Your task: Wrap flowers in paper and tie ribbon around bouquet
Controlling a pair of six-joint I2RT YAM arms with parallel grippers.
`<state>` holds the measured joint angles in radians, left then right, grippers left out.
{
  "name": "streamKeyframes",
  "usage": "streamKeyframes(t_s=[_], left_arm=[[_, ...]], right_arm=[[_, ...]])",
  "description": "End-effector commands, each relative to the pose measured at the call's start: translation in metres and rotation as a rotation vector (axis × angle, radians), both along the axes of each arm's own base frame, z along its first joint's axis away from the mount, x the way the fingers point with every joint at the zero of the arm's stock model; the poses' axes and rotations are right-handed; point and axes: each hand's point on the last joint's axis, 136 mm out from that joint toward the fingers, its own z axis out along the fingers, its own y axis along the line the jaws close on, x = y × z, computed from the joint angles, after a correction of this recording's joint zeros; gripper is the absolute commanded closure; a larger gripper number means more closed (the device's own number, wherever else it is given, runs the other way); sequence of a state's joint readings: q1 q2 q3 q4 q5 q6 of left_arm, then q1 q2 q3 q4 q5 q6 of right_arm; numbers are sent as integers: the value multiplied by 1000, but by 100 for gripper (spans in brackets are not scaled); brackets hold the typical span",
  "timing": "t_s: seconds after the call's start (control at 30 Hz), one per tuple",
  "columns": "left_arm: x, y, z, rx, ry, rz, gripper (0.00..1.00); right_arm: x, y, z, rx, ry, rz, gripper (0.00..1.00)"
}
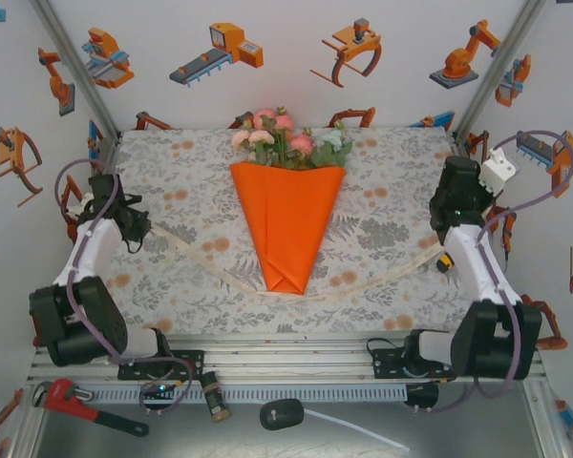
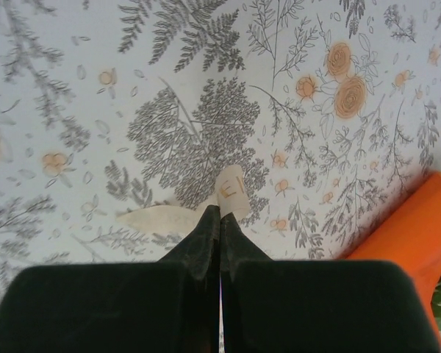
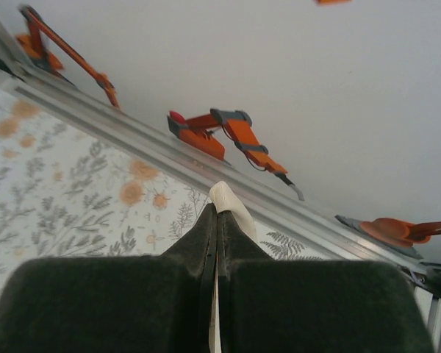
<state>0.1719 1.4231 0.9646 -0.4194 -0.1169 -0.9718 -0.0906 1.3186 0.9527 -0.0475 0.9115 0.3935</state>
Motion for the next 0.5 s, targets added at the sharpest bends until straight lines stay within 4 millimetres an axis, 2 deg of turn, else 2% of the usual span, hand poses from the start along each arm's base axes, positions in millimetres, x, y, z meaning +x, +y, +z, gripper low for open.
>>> streamKeyframes(t_s=[0.0,0.03,0.1,0.13,0.17,0.2,0.23,0.27,0.37,0.47], left_arm=[[34,4,9,0,-59,-25,94],[37,7,4,2,-46,-13,92],[44,13,-7,-5,-22,15,85],[47,17,-12,-8,-15,26,80],[52,20,-15,-12,-12,36,72],[57,23,-17,-13,-9,38,61],[63,25,-13,-4,-8,27,51],[68,25,-8,2,-10,12,45],[72,27,17,30,-36,-12,33],[61,30,46,80,-81,-14,24]], right_arm=[[42,-3,8,77,-82,69,100],[53,-1,5,89,-69,97,100],[82,12,-7,144,-58,210,90],[95,20,-13,172,-52,270,83],[109,29,-21,198,-31,337,74],[121,35,-26,225,-4,382,61],[131,40,-34,264,39,415,49],[137,42,-39,295,75,435,42],[144,43,-23,355,64,449,25],[142,52,1,387,0,499,4]])
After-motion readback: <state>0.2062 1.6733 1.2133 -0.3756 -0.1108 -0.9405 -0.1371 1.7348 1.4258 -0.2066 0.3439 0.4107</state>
